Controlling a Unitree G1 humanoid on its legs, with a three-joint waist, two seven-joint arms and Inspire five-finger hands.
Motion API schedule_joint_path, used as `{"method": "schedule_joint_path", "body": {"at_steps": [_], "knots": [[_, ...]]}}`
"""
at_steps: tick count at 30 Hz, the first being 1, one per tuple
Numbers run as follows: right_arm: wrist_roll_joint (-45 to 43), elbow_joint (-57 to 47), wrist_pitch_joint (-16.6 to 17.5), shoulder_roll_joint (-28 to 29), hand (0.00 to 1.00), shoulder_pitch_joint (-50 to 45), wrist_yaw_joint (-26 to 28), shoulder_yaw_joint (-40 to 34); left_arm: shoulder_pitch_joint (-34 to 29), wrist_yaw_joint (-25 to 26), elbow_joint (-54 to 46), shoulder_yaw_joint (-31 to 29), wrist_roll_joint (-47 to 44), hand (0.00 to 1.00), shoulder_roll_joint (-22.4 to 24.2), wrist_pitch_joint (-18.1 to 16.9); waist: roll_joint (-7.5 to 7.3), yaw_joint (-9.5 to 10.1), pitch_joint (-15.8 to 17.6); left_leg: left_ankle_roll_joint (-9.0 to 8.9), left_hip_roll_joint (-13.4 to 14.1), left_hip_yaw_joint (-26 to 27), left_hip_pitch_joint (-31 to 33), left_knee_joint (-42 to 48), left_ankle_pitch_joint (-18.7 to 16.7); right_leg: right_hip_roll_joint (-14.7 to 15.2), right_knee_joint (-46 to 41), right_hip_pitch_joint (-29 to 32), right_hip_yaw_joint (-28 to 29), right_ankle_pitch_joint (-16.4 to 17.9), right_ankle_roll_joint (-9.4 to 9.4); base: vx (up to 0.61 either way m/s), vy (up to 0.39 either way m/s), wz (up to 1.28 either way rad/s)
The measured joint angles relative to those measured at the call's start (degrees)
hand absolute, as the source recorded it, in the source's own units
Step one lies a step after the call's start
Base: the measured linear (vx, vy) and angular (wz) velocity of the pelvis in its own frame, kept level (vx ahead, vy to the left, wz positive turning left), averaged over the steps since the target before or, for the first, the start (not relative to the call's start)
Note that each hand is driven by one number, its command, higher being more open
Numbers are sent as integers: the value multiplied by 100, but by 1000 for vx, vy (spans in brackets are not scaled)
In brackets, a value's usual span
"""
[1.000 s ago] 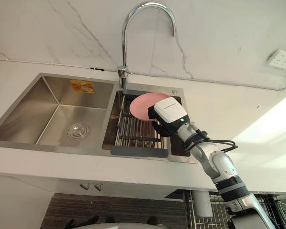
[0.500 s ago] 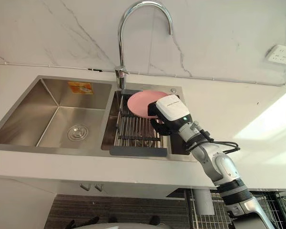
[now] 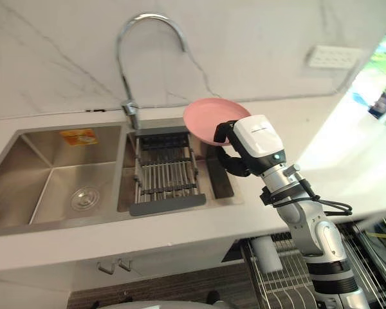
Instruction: Walk over to the sink, pick up the cup, carry it to the dishwasher, place the cup inside the dishwasher, then close the dishwasher door
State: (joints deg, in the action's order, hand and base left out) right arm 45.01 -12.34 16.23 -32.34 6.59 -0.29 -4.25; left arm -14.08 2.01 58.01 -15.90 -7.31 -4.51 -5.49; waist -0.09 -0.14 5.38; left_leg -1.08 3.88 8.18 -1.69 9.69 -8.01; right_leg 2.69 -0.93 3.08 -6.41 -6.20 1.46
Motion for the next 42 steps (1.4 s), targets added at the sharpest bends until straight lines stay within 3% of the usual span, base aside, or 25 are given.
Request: {"method": "schedule_joint_path", "body": {"at_steps": [4, 5, 6, 7, 8, 9, 10, 11, 12, 13, 14, 16, 18, 20, 24, 28, 38, 42], "knots": [[4, -50, -184, -2, 0, -140, -179, -483, 144, -30, -128, 168, -57, 100, -84, 238, -119, -228, 237, 139, -166, 361, 40, 165, -125, 82, -388, 418, 477, 159, 183, -176, 115, -80], [1, -151, -282, 2, 0, -275, -192, -636, 142, -32, -144, 155, -67, 100, -71, 332, -3, -254, 212, 227, -73, 556, 6, 89, -31, 131, -400, 382, 208, 462, 227, -150, 85, -82], [-2, -187, -329, 3, 0, -255, -220, -647, 109, -40, -142, 47, -81, 100, -23, 353, 29, -181, 217, 235, 57, 880, -25, 58, -5, 333, -1090, 648, -386, 695, -58, -148, 67, -93], [-6, -202, -318, 4, 0, -253, -237, -642, 87, -43, -137, -30, -98, 100, -20, 373, 27, -159, 217, 232, 107, 987, -46, 65, -6, 468, -1638, 763, -684, 792, -207, -118, 41, -101], [-7, -208, -275, 4, 0, -253, -274, -627, 19, -45, -143, -136, -115, 100, -57, 402, 26, -154, 212, 214, 222, 1179, -109, 49, 1, 787, -2601, 768, -1238, 1030, -351, -53, 14, -70], [-6, -208, -265, 3, 0, -250, -304, -609, -23, -45, -160, -163, -129, 100, -50, 403, 18, -130, 199, 187, 283, 1286, -156, 57, 0, 949, -2908, 683, -1466, 1139, -403, 2, -31, -99], [-3, -207, -234, 2, 0, -219, -410, -505, -112, -31, -224, -186, -248, 100, -66, 401, -60, -48, 128, 115, 376, 1570, -165, 191, -21, 1378, -3275, 430, -1901, 1116, -571, 24, -63, -94], [3, -204, -224, -3, 0, -128, -445, -408, -102, -21, -282, -245, -300, 100, -87, 404, -143, -27, 93, 66, 395, 1653, -82, 378, -99, 1413, -3131, 386, -1972, 989, -437, -35, -104, -130], [12, -139, -164, 4, 0, 113, -503, -201, -69, -1, -287, -303, -369, 100, -89, 434, -192, -36, 86, 31, 444, 1544, 137, 523, -298, 1136, -2701, 461, -2109, 897, -499, -145, -42, -164], [27, -29, -75, 77, 0, 310, -548, -91, -81, 9, -257, -310, -447, 100, -89, 440, -55, 136, -1, 231, 427, 1538, 135, -40, -59, 544, -1410, 243, -1656, 582, -631, -180, -9, -209], [51, 40, -36, 146, 0, 409, -644, -23, -36, 9, -195, -338, -517, 100, -96, 404, -169, 250, 5, 51, 465, 1974, 18, -222, 203, 604, -1500, 170, -1772, 854, -579, -117, 19, -176], [161, 143, 62, 141, 0, 406, -740, -13, 1, 14, -186, -333, -514, 100, -154, 405, -309, 218, -33, 10, 471, 2235, 96, -75, 207, 871, -1216, -208, -2057, 938, -255, -53, -94, -100], [217, 163, 62, 110, 0, 407, -733, -20, 100, -19, -161, -278, -508, 100, -144, 403, -385, 209, -43, -43, 556, 2394, 128, 83, 215, 781, -129, -794, -1955, 607, 238, -138, -262, -62], [164, 152, 27, 63, 0, 350, -701, -68, 101, -75, -193, -291, -433, 100, -40, 322, -362, 175, 6, -184, 632, 2420, 105, 176, 202, 667, 249, -1015, -1966, 588, 514, -166, -225, -22], [-3, -165, -227, 81, 0, -496, -541, -773, -85, -58, -185, -526, -163, 100, 130, 187, -269, 49, -30, -292, 673, 2231, -3, -258, 532, 459, 410, -1119, -2153, 719, 467, -129, -138, 19], [-6, -265, -364, 254, 0, -875, -499, -1183, -114, 5, -203, -676, 69, 100, 176, 87, -253, -70, -40, -320, 604, 2215, 12, -617, 820, 410, 434, -1009, -2184, 623, 372, -13, -44, 5], [-199, -188, -503, 1172, 0, -1349, -248, -1222, -101, -22, -227, -584, 172, 100, 145, 139, -260, -134, -41, -312, 401, 2188, -70, -800, 826, 560, 441, -1042, -2242, 568, 455, 48, 36, 3], [-260, 380, -584, 1340, 0, -1380, -250, -1118, -93, -87, -201, -418, 159, 100, 108, 133, -256, -105, -24, -289, 344, 2159, -48, -832, 841, 606, 440, -1026, -2261, 559, 472, -20, 17, 3]]}}
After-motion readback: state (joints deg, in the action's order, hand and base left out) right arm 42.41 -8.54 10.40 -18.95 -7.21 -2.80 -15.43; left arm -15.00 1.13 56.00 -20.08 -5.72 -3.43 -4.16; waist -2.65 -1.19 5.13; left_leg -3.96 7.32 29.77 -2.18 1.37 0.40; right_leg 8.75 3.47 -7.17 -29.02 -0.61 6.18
